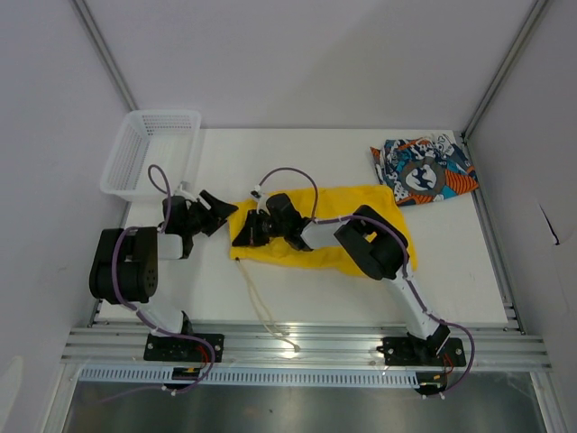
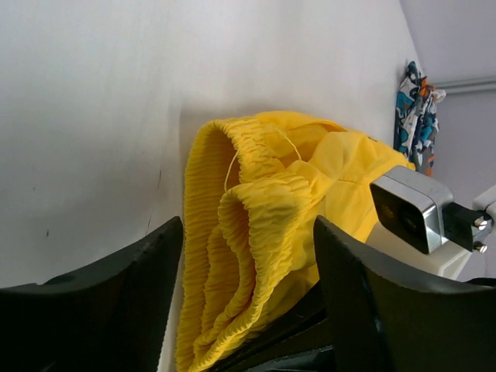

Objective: Fold and stack the shorts

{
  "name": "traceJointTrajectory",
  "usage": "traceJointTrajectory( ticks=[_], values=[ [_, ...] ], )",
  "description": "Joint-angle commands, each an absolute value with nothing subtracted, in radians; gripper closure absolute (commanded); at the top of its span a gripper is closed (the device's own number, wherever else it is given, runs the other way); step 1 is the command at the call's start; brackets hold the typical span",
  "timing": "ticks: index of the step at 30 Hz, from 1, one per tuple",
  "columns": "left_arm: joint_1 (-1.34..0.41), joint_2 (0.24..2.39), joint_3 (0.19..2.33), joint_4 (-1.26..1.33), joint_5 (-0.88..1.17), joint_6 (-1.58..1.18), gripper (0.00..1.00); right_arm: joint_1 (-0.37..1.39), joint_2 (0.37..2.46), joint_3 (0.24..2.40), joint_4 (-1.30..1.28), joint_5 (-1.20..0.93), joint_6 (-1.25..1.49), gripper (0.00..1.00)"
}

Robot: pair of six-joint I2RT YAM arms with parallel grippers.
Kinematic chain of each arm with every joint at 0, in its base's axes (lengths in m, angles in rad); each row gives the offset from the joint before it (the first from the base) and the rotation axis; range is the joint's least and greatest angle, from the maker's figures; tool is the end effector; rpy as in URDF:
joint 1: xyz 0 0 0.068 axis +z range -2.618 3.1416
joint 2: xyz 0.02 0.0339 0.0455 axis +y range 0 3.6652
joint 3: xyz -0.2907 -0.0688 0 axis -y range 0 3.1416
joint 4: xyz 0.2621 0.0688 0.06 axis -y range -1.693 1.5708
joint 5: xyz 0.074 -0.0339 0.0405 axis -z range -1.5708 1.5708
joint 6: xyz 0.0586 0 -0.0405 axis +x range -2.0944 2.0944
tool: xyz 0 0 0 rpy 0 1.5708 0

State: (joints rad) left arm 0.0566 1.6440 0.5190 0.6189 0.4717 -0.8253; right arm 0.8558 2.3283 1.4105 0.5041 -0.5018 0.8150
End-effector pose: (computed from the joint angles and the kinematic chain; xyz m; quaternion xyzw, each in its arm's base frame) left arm 0.3198 -0.0086 0.1316 -0.2503 0.8082 -0.3717 0.3820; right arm 0.3337 0.4273 0.1026 -0.1523 0.8081 0.5323 0.2012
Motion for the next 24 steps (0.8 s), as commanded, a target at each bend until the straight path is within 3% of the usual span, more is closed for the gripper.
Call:
traceJointTrajectory(
  ticks=[1,5,13,18,21,24],
  values=[
    [0.063,1.589,0.552,0.592,0.443,-0.781,0.25,0.857,2.303,1.388,0.281,-0.453,0.716,1.0],
    [0.06,1.513,0.512,0.549,0.445,-0.776,0.2,0.862,2.264,1.347,0.271,-0.483,0.71,1.0],
    [0.038,1.254,0.333,0.496,0.381,-0.772,0.18,0.879,2.096,1.174,0.258,-0.508,0.661,0.98],
    [-0.041,1.19,0.285,0.512,0.327,-0.741,0.16,0.896,1.936,1.141,0.158,-0.489,0.586,0.88],
    [-0.09,1.212,0.276,0.564,0.318,-0.733,0.15,0.902,1.861,1.141,0.124,-0.479,0.551,0.77],
    [-0.136,1.244,0.246,0.673,0.337,-0.741,0.14,0.9,1.806,1.134,0.106,-0.428,0.529,0.75]
  ],
)
